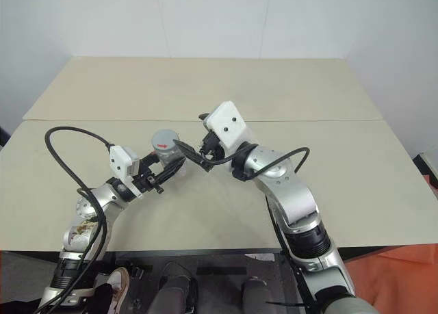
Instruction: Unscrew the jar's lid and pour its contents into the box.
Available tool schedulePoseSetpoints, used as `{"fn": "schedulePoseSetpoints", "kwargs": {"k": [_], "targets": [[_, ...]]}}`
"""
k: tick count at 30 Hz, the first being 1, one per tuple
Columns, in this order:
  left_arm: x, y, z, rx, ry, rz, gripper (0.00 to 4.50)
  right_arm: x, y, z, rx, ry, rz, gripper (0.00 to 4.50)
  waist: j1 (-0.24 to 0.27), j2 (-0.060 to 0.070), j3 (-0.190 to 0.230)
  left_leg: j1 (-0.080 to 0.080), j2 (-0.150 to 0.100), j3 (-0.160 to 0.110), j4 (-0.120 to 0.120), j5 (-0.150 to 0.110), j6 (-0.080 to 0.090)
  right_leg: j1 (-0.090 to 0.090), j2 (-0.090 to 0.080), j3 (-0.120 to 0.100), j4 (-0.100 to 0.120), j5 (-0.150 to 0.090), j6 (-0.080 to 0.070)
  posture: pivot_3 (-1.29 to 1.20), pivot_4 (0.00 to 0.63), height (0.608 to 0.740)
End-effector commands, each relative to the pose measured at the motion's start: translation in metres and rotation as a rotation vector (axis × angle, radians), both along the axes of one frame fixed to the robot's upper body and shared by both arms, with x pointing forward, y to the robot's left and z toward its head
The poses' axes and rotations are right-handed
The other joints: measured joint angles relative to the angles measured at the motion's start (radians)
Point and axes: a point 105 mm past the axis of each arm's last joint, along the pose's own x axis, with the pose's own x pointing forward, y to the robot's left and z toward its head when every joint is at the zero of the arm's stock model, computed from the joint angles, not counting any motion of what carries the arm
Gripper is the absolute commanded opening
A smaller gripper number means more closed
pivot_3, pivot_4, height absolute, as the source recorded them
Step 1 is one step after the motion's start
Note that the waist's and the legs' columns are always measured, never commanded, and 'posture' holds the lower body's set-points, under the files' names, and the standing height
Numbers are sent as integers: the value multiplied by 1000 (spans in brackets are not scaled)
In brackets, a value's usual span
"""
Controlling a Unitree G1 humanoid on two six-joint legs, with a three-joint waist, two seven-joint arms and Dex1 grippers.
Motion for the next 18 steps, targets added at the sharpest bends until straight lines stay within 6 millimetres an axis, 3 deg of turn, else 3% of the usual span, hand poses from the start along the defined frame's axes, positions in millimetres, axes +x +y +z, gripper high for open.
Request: {"fn": "schedulePoseSetpoints", "kwargs": {"k": [1, 12, 18], "targets": [[-2, -3, 14, -6, -60, -32, 1965, -8, -3, 16, 45, -54, 8, 4464, 0, 0, 0, 0, 0, 0, 0, 0, 0, 0, 0, 0, 0, 0, 0, 0, 150, 740], [1, -10, 14, 8, -67, -58, 1965, -23, -4, 35, 132, -1, 103, 4464, 0, 0, 0, 0, 0, 0, 0, 0, 0, 0, 0, 0, 0, 0, 0, 0, 150, 740], [0, -13, 17, 5, -80, -66, 1965, -25, 11, 25, 73, -16, 166, 4464, -1, 0, 0, 0, 0, 0, 0, 0, 0, 0, 0, 0, 0, 0, 0, 0, 150, 740]]}}
